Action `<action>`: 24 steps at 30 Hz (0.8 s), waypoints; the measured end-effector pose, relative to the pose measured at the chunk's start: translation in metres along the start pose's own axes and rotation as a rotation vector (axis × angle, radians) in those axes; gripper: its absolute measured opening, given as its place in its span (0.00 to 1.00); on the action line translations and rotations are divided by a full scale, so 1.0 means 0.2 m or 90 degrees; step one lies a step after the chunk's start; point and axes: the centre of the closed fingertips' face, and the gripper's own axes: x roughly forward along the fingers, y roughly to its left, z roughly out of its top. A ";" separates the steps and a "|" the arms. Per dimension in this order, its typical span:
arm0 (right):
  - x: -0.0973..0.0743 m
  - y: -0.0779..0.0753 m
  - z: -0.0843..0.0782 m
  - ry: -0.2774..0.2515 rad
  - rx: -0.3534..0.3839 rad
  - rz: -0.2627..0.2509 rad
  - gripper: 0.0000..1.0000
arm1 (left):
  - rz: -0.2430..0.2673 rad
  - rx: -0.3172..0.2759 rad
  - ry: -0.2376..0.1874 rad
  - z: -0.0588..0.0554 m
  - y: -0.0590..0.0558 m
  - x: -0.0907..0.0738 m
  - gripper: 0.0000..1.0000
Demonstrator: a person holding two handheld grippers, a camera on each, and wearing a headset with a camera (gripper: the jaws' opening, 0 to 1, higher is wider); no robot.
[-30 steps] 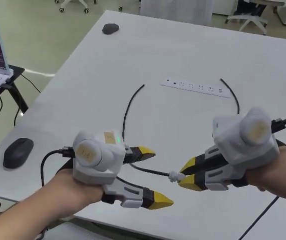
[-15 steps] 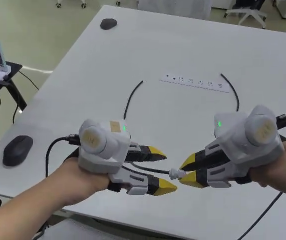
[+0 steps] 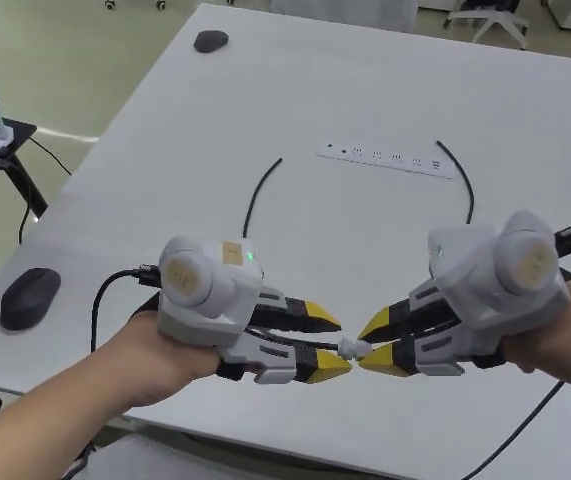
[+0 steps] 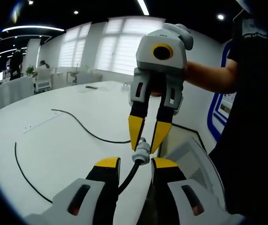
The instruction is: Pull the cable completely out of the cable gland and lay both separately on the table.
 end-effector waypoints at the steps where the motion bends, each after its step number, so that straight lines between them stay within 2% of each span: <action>1: 0.00 0.00 0.00 0.000 -0.001 0.000 0.07 | -0.001 0.000 -0.001 0.00 0.00 0.00 0.25; 9: 0.00 0.00 -0.02 -0.005 -0.020 0.004 0.07 | -0.024 0.021 0.003 -0.01 -0.05 0.02 0.16; 14: 0.00 0.01 -0.04 -0.004 -0.038 0.007 0.07 | -0.026 0.024 0.007 -0.01 -0.05 0.04 0.16; 18: -0.01 0.01 -0.04 -0.010 -0.066 0.008 0.07 | -0.032 0.015 0.000 0.00 -0.06 0.04 0.16; 24: -0.02 0.01 -0.04 -0.020 -0.068 0.011 0.07 | -0.033 0.024 -0.007 0.01 -0.06 0.05 0.16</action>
